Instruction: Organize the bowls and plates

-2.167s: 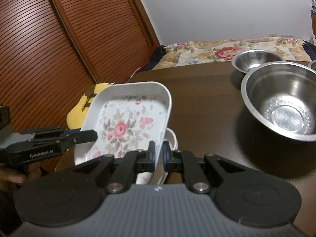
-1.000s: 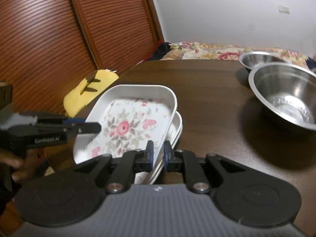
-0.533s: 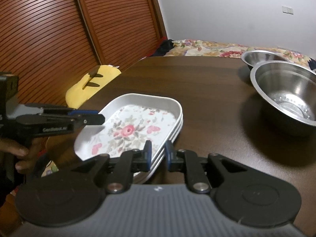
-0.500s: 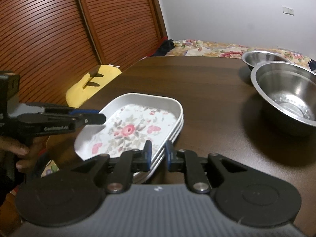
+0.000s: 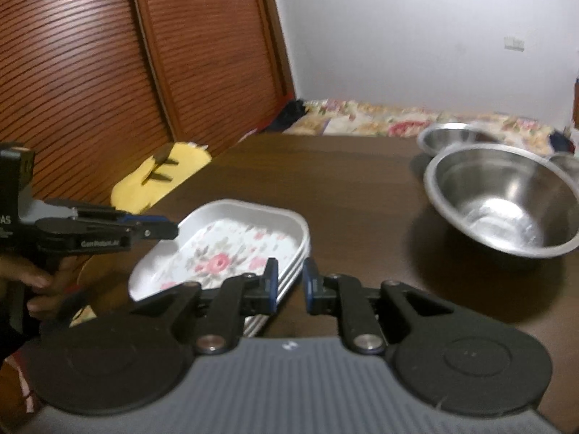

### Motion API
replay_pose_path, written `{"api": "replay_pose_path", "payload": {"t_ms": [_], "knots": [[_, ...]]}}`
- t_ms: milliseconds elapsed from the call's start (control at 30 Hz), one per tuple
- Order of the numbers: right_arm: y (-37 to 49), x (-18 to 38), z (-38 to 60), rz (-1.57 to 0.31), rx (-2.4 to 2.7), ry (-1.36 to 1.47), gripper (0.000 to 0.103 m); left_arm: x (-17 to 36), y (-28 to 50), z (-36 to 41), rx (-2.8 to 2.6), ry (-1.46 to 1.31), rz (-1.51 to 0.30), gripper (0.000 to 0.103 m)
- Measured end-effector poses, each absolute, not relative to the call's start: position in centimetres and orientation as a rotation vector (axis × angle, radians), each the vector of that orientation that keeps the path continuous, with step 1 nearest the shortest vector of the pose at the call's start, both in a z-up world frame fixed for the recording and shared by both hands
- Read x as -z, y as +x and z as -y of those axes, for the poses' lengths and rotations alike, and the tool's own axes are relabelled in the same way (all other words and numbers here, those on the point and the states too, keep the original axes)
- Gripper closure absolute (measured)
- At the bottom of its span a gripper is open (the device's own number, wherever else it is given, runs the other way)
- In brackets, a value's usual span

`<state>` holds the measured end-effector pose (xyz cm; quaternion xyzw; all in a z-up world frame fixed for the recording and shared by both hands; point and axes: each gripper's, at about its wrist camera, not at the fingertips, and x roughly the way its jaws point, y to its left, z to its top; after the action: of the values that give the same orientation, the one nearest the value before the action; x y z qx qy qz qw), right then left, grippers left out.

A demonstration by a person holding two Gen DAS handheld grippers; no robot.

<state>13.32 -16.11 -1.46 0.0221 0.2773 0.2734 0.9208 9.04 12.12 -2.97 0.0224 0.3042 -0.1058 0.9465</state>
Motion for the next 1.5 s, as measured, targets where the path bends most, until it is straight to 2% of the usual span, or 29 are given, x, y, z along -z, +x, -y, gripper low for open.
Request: {"api": "replay_pose_path", "payload": {"t_ms": [133, 433, 633, 833, 867, 900, 967, 1267, 1500], "knots": [[13.1, 0.3, 18.1, -0.515, -0.517, 0.038, 0.087, 1.9, 9.5, -11.1, 0.236, 0.057, -0.596, 0.085], [13.5, -0.8, 22.9, -0.431, -0.386, 0.058, 0.087, 0.4, 10.5, -7.3, 0.306, 0.086, -0.546, 0.076], [13.7, -0.4, 25.4, -0.397, -0.277, 0.031, 0.087, -0.2, 11.5, -4.5, 0.361, 0.085, -0.517, 0.065], [15.1, 0.5, 27.3, -0.38, -0.201, 0.015, 0.086, -0.7, 12.3, -1.7, 0.402, 0.099, -0.484, 0.049], [15.3, 0.6, 27.7, -0.381, -0.191, 0.015, 0.077, -0.8, 12.5, -1.4, 0.411, 0.089, -0.484, 0.045], [15.6, 0.8, 28.0, -0.379, -0.176, 0.012, 0.061, -0.8, 12.9, -1.0, 0.419, 0.079, -0.483, 0.043], [16.1, 1.3, 28.8, -0.373, -0.155, 0.013, 0.049, -0.7, 13.4, 0.0, 0.433, 0.077, -0.479, 0.042], [19.4, 3.2, 30.5, -0.426, -0.104, 0.06, 0.048, 0.6, 16.8, 4.6, 0.487, 0.108, -0.508, 0.042], [19.9, 4.1, 31.0, -0.456, -0.098, 0.111, 0.049, 1.3, 18.9, 6.7, 0.466, 0.122, -0.53, 0.053]]}}
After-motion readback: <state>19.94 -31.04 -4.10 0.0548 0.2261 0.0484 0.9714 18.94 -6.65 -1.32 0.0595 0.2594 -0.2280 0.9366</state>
